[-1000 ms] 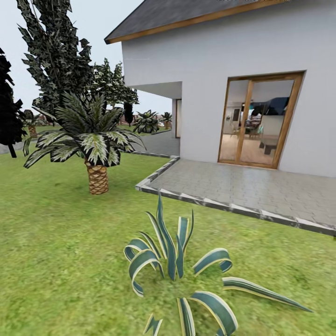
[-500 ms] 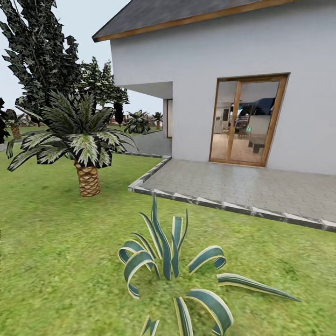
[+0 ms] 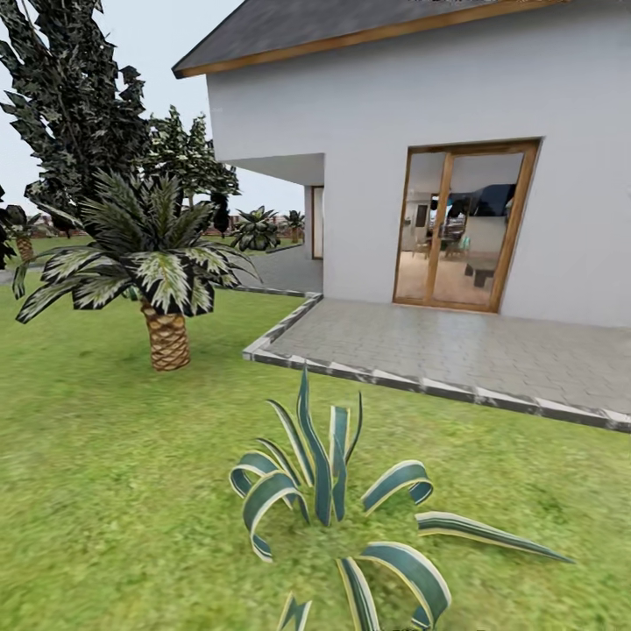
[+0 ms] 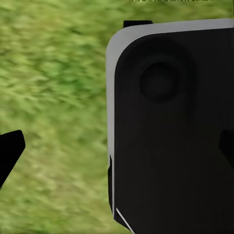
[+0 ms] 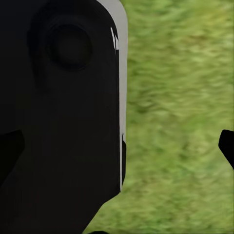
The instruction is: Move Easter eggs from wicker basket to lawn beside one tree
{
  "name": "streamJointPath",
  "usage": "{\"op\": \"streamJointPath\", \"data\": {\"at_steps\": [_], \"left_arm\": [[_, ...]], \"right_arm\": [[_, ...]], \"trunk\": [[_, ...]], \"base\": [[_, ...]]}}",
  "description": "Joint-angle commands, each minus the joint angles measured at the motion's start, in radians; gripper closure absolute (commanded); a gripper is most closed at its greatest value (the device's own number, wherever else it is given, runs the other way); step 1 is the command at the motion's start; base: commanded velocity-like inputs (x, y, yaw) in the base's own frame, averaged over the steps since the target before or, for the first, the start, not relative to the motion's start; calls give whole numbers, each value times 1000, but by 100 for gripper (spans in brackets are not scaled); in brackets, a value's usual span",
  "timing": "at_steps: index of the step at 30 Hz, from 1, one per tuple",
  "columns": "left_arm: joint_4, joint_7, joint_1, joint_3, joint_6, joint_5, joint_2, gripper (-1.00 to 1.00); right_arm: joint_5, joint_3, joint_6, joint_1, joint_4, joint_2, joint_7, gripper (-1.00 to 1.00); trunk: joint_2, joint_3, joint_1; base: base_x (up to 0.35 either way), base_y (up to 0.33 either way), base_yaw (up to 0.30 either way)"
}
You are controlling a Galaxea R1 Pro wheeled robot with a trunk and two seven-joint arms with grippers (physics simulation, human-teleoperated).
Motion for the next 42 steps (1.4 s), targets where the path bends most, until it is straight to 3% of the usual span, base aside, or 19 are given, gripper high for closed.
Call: {"op": "streamJointPath", "data": {"at_steps": [1, 12, 31, 42], "left_arm": [[-2, -1, 1, 0, -1, -1, 0, -100], [-2, -1, 1, 0, -1, -1, 0, -100], [-2, -1, 1, 0, -1, -1, 0, -100], [-2, -1, 1, 0, -1, -1, 0, -100]], "right_arm": [[0, 0, 0, -1, 2, 0, 1, -100], [0, -1, 0, -1, 3, -1, 1, -100], [-1, 0, 2, -1, 3, -1, 1, -100], [1, 0, 2, -1, 3, 0, 3, -100]], "trunk": [[0, -1, 0], [0, -1, 0], [0, -1, 0], [0, -1, 0]], "base": [[0, 3, -226], [0, 1, -259], [0, 279, -8], [0, 32, -150]]}}
